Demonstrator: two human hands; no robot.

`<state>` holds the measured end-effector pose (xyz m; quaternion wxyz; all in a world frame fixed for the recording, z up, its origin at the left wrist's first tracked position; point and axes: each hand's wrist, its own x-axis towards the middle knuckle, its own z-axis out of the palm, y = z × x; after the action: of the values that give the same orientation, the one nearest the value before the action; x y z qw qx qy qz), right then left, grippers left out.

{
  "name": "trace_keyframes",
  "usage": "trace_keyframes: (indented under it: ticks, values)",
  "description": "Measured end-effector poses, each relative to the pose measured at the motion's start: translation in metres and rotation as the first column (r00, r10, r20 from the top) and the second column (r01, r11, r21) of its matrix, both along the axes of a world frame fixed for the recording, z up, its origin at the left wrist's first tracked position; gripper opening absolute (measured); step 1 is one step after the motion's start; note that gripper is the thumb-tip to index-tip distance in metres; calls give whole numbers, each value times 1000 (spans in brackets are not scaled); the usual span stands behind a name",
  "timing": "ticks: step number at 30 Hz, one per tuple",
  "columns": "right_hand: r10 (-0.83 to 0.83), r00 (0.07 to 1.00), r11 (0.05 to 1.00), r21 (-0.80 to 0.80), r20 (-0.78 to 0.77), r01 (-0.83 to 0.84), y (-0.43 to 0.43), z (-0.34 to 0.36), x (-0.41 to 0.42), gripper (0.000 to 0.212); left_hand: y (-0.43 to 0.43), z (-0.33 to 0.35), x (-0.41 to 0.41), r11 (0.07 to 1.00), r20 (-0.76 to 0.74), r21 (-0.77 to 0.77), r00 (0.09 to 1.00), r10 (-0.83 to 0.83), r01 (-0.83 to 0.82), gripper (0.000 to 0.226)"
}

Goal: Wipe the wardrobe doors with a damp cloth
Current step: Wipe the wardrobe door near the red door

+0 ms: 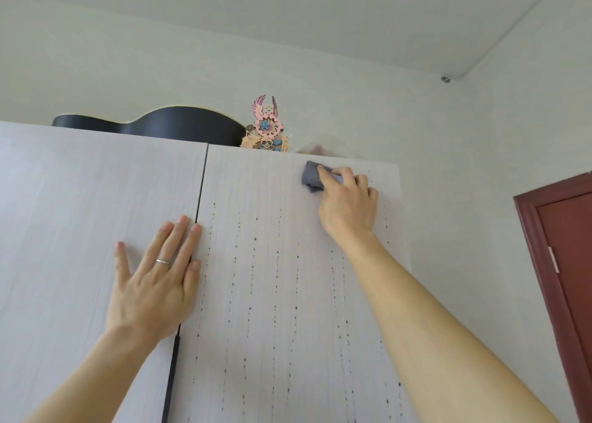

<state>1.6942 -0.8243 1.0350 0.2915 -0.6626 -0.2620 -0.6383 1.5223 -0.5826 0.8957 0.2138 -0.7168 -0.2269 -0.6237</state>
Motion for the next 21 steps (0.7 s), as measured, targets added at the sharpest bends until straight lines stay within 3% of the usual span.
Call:
trace_keyframes:
  ticks: [3,7,12,17,21]
  values:
    - [51,976,984,175,-211,-14,-44,8,34,55,-1,-1,1,1000,-5,-17,1000,-1,1,58]
    - [112,957,963,267,-266,-38,-68,6,59,53,-4,1,2,1000,4,-27,1000,9,-9,58]
    - [168,975,941,320,-148,-113,-43,-21,48,52,-6,-1,0,999,-13,-43,1000,-21,21,58]
    - [111,992,977,175,68,-121,-21,-106,35,47,-12,1,-3,993,-25,-107,998,-49,46,58]
    - [88,988,991,91,129,-101,-32,-89,41,45,-18,2,-4,985,-58,-158,995,-77,66,59]
